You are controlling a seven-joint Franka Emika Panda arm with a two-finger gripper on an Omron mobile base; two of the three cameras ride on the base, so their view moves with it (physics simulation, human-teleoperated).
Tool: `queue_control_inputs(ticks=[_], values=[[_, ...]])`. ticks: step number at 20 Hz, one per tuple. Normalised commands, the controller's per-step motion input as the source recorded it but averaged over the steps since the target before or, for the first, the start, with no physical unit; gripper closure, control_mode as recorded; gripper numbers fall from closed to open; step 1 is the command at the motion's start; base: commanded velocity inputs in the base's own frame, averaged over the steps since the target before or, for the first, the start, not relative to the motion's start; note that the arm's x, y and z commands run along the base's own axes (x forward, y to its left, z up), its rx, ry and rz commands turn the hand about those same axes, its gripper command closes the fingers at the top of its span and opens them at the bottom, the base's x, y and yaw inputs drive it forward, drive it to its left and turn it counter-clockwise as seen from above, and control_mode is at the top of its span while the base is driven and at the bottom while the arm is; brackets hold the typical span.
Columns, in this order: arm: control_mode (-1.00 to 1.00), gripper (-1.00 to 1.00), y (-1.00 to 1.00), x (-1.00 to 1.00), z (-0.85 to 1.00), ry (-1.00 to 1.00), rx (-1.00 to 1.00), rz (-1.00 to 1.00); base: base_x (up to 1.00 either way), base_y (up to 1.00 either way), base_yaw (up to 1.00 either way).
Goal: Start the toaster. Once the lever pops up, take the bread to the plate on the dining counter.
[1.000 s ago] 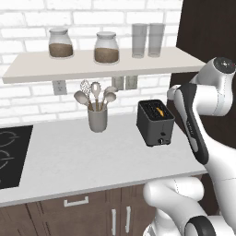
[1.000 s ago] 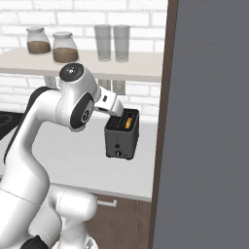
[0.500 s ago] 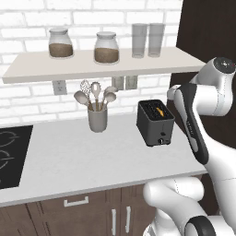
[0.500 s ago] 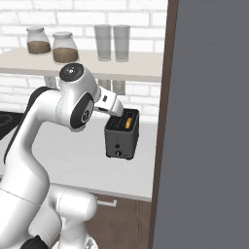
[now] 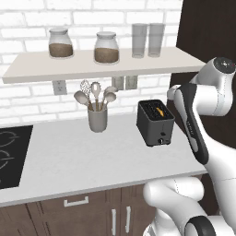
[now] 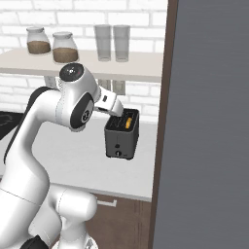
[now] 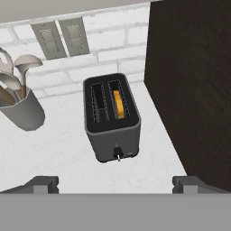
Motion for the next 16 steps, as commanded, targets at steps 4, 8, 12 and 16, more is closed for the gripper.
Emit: queue_control_inputs(ticks=[4, 8, 12, 16], values=[[-1.0, -1.0, 0.0, 0.0, 0.0, 0.0, 0.0, 0.0, 0.0, 0.0, 0.0], [-1.0, -1.0, 0.0, 0.0, 0.0, 0.0, 0.0, 0.0, 0.0, 0.0, 0.0], [-1.0, -1.0, 0.0, 0.0, 0.0, 0.0, 0.0, 0.0, 0.0, 0.0, 0.0], [-1.0, -1.0, 0.0, 0.0, 0.0, 0.0, 0.0, 0.0, 0.0, 0.0, 0.0]])
